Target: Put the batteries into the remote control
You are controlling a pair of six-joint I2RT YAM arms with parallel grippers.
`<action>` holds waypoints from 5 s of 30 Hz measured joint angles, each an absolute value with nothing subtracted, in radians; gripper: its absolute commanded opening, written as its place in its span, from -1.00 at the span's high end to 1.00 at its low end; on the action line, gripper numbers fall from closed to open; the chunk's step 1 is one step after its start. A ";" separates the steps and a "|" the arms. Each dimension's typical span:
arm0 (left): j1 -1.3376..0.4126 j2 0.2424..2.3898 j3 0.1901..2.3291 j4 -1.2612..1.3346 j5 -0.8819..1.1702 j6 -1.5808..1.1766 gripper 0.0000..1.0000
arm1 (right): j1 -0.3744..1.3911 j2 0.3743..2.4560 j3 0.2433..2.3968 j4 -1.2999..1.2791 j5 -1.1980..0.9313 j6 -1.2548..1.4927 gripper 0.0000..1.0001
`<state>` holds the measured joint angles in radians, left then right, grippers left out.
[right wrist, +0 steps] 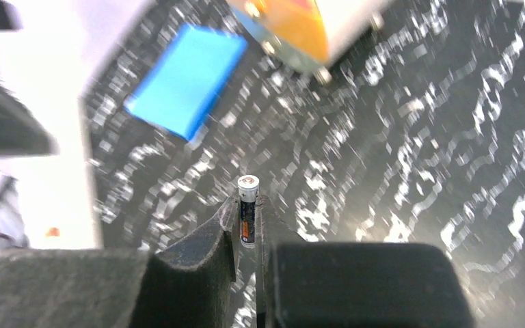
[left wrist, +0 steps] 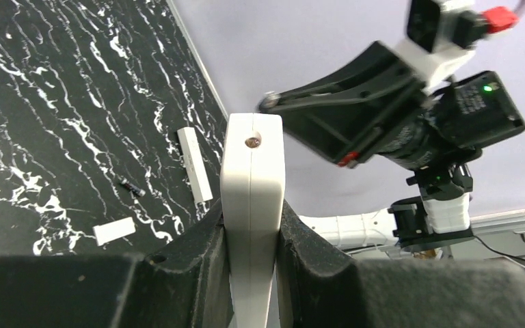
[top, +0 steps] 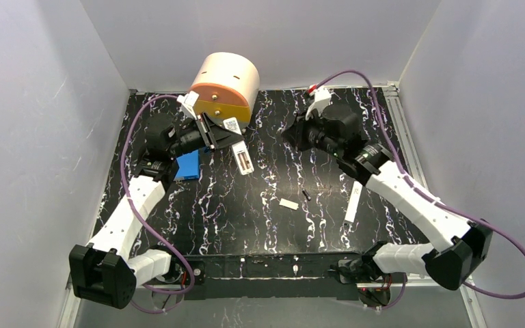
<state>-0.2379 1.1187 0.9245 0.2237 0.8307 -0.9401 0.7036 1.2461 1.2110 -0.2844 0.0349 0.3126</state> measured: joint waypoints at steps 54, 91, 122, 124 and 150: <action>-0.240 1.156 0.977 0.442 0.834 -1.148 1.00 | 1.063 1.302 1.401 -0.184 0.173 0.384 0.48; -0.240 1.157 0.977 0.475 0.834 -1.190 1.00 | 1.008 1.308 1.439 -0.140 0.138 0.573 0.17; -0.240 1.175 0.991 0.486 0.834 -1.190 1.00 | 1.008 1.310 1.411 -0.186 0.047 0.595 0.11; -0.240 1.175 0.991 0.486 0.834 -1.190 1.00 | 1.008 1.310 1.410 -0.185 0.042 0.595 0.11; -0.240 1.205 1.077 0.487 0.743 -1.185 1.00 | 1.010 1.065 1.178 0.002 0.321 0.927 -0.92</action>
<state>-0.2398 1.2053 1.0767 0.4873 0.7433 -1.1851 1.0103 1.0645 1.1778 0.0017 0.3206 0.9272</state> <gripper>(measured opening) 0.216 0.926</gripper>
